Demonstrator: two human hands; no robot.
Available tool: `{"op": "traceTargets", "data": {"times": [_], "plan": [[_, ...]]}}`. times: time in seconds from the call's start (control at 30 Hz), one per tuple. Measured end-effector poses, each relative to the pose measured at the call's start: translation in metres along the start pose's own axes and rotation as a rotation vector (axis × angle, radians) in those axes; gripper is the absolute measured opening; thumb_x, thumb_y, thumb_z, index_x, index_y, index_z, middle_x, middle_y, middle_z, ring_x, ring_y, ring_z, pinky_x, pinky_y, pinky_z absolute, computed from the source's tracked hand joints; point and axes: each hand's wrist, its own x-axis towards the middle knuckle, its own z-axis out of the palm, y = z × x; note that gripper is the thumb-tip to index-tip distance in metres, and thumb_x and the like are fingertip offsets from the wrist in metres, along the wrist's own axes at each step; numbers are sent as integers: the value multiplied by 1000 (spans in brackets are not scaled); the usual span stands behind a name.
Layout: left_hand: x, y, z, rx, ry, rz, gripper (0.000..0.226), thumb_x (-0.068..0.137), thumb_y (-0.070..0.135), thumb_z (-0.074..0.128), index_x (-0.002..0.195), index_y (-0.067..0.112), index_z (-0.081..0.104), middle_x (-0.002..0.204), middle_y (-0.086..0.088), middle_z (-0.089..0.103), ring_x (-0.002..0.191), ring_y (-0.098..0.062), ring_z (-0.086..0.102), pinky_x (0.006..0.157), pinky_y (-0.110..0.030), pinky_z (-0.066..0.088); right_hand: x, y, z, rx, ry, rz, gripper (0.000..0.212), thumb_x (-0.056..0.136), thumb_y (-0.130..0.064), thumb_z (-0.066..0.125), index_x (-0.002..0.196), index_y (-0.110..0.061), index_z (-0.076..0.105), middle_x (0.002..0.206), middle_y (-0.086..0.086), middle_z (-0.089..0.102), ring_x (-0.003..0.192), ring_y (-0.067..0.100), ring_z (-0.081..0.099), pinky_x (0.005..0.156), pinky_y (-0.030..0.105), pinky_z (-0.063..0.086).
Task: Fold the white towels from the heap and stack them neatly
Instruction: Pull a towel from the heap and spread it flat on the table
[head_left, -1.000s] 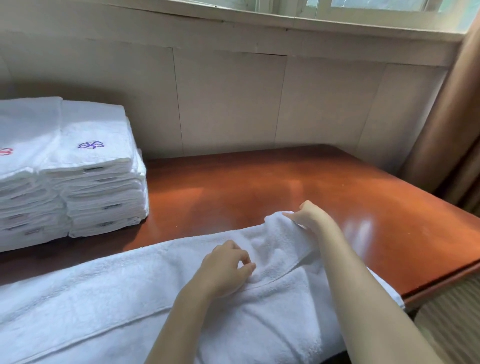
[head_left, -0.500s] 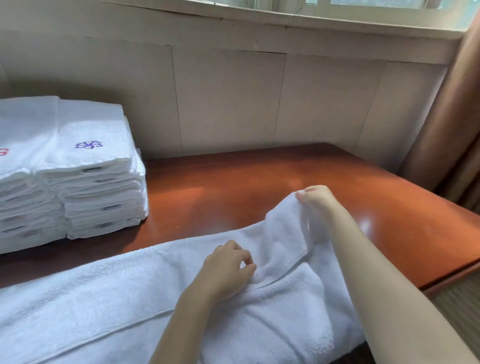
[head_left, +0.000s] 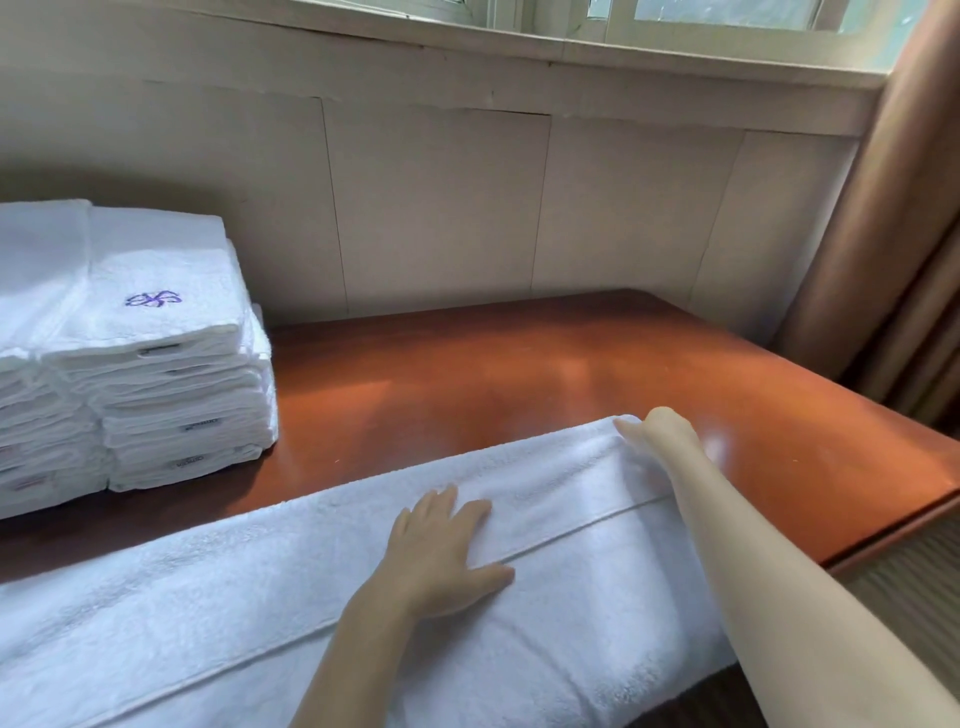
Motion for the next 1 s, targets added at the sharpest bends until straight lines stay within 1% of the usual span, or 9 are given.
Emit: {"op": "traceTargets", "data": {"times": [0.1,0.23,0.33,0.4,0.6,0.7,0.8,0.9,1.0], "plan": [[-1,1,-1,-44,75,57,49,86,55,55,130,40,41,155,1,18,145,-15,7,115,-36,6,4,7,-6,-8,-6,-37,18,89,-21,49,79,-7,52,79,8,56,75,27,54,65,27,40],[-2,8,-1,-85,182,160,15,89,44,57,98,32,57,127,12,39,129,-9,30,102,-27,21,4,8,-19,-5,-44,-15,33,90,-8,45,58,-6,41,52,9,40,47,20,39,46,25,30],[-3,8,-4,-130,175,174,10,89,42,57,85,33,56,113,17,40,117,-5,36,95,-24,26,-4,7,-20,-113,-175,32,24,92,-5,40,72,-4,53,63,12,48,60,24,44,54,27,34],[-4,6,-7,-170,143,169,10,88,41,59,82,35,55,109,18,41,113,-4,38,91,-22,27,-5,12,-17,-150,-167,-26,23,95,-9,41,100,-1,62,94,17,63,84,30,56,70,30,39],[-5,9,-13,-207,119,163,7,88,38,59,85,33,62,112,17,46,112,-3,41,92,-21,30,-23,10,2,-335,236,-122,31,90,-8,47,121,-10,46,125,14,51,114,34,50,87,37,42],[-2,8,-20,-201,222,75,16,93,39,52,99,29,64,120,13,48,118,-8,45,97,-26,34,-46,-14,26,-431,421,-475,30,83,-3,46,111,-13,48,112,10,52,101,30,50,78,35,35],[-5,-10,-24,-14,260,-197,38,96,45,43,131,33,45,143,6,36,134,-15,33,111,-40,26,-78,-45,65,-333,193,-713,22,94,-18,38,110,-11,52,115,10,53,110,30,49,83,37,36],[-17,-46,-30,-12,74,-461,60,93,59,36,147,39,20,161,2,1,147,-19,2,114,-55,7,-94,-53,89,-279,-57,-669,47,100,-42,25,137,-18,42,147,5,36,141,28,22,111,47,19],[-42,-84,-36,-26,34,-513,65,94,64,28,150,42,5,161,5,-12,148,-14,-9,116,-53,0,-87,-51,90,-238,-103,-621,56,99,-48,21,150,-25,24,159,-1,14,147,22,4,117,49,3]]}}
